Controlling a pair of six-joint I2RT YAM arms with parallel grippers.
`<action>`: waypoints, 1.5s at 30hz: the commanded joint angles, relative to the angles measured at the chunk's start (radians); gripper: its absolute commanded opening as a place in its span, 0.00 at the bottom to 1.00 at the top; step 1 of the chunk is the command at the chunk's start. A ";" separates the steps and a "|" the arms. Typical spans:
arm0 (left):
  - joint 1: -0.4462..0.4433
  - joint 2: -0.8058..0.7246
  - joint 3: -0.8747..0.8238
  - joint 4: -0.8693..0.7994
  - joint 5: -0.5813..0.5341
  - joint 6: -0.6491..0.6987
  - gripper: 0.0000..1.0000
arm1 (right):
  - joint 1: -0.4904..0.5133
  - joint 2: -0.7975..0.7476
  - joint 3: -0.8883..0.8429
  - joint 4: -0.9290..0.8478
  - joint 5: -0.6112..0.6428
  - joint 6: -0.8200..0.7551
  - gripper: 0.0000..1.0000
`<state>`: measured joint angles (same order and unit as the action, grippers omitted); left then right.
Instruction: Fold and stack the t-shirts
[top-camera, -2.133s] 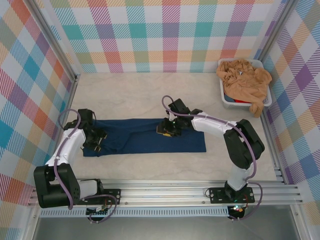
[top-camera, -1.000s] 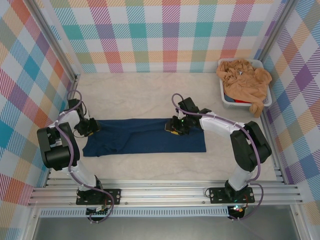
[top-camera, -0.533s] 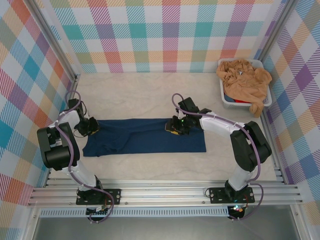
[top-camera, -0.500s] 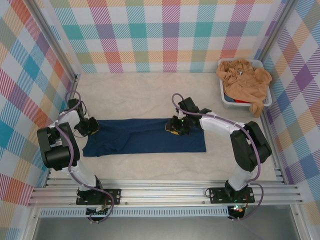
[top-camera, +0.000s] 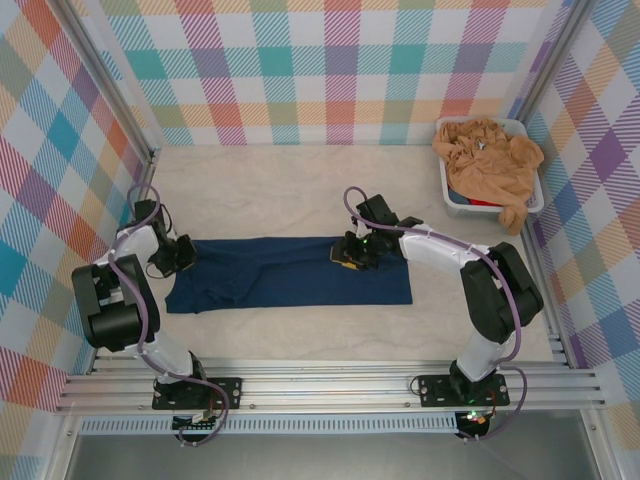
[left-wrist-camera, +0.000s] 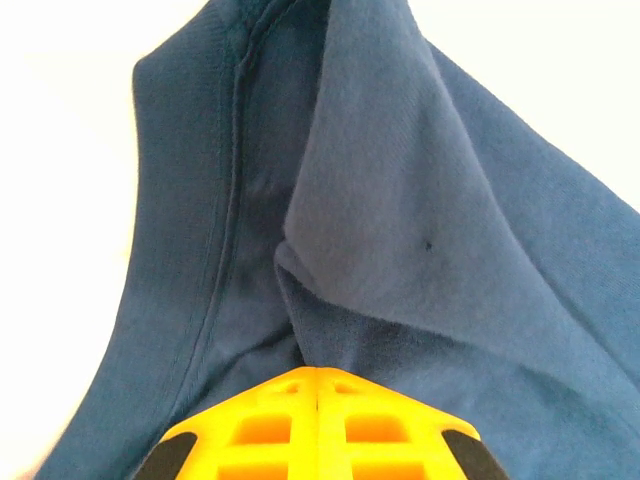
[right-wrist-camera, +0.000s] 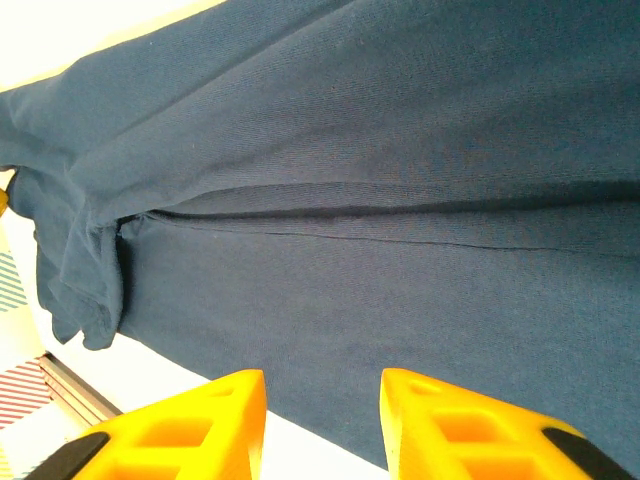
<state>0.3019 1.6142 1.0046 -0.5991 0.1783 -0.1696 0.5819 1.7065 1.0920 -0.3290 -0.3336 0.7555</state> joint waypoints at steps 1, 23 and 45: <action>0.003 -0.105 -0.044 -0.021 -0.016 -0.067 0.00 | -0.007 -0.004 0.003 0.020 -0.009 0.007 0.35; -0.006 -0.233 -0.193 -0.034 -0.133 -0.221 0.04 | -0.011 0.029 0.050 -0.007 -0.050 -0.018 0.34; -0.245 -0.415 -0.171 -0.182 -0.122 -0.441 0.42 | -0.012 0.021 0.054 -0.037 -0.013 -0.028 0.34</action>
<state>0.1024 1.2453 0.8715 -0.6956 0.0189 -0.4896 0.5762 1.7271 1.1168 -0.3439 -0.3492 0.7471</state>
